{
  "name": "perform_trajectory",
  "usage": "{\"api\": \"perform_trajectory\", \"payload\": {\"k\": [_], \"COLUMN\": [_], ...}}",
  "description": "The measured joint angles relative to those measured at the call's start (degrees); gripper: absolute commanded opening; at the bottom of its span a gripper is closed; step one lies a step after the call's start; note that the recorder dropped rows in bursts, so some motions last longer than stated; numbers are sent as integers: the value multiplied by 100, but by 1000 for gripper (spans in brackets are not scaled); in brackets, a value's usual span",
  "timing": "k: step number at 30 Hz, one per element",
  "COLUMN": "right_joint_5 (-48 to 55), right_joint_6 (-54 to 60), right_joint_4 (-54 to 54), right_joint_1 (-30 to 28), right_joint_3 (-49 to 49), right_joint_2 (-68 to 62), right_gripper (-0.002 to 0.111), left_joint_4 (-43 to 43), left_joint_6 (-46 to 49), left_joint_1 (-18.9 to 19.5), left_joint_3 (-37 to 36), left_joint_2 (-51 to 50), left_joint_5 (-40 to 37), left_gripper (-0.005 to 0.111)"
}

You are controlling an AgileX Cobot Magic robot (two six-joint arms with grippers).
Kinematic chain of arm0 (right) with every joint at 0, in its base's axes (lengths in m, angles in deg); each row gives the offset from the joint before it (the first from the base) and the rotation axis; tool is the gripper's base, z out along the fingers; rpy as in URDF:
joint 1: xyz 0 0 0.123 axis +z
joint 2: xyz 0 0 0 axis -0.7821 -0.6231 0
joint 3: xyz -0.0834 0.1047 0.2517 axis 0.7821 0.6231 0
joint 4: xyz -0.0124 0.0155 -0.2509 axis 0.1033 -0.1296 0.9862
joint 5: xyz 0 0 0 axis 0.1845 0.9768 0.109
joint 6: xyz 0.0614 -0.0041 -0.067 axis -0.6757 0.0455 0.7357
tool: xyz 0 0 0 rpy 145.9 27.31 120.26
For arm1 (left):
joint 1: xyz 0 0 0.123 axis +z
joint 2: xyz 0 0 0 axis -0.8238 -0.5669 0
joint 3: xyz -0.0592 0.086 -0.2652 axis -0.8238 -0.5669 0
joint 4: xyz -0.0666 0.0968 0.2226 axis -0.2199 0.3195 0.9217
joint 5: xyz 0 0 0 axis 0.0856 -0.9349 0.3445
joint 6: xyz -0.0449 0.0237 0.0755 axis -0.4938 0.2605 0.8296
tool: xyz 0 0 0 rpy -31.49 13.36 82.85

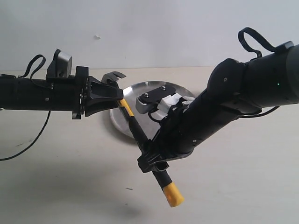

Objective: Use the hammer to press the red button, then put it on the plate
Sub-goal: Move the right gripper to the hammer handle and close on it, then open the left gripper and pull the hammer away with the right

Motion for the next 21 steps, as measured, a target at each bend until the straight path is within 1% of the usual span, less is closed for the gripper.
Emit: {"api": "perform_trajectory", "payload": {"k": [3, 6, 8, 11, 12, 21], "right_joint_5": [27, 51, 61, 82, 104, 197], "right_joint_6": [23, 36, 36, 50, 119, 155], "right_joint_4": [-47, -76, -87, -100, -80, -91], "right_joint_1": [0, 0, 0, 0, 0, 10], "right_joint_3": [-25, -25, -25, -25, -25, -25], "right_joint_2": [-23, -89, -107, -107, -107, -107], "right_gripper": [60, 48, 33, 7, 0, 0], "left_joint_4": [0, 0, 12, 12, 12, 45], "left_joint_6": [0, 0, 0, 0, 0, 0], "left_joint_1": [0, 0, 0, 0, 0, 0], "left_joint_3": [0, 0, 0, 0, 0, 0], "left_joint_2": [0, 0, 0, 0, 0, 0], "left_joint_5": [0, 0, 11, 11, 23, 33], "left_gripper": [0, 0, 0, 0, 0, 0]}}
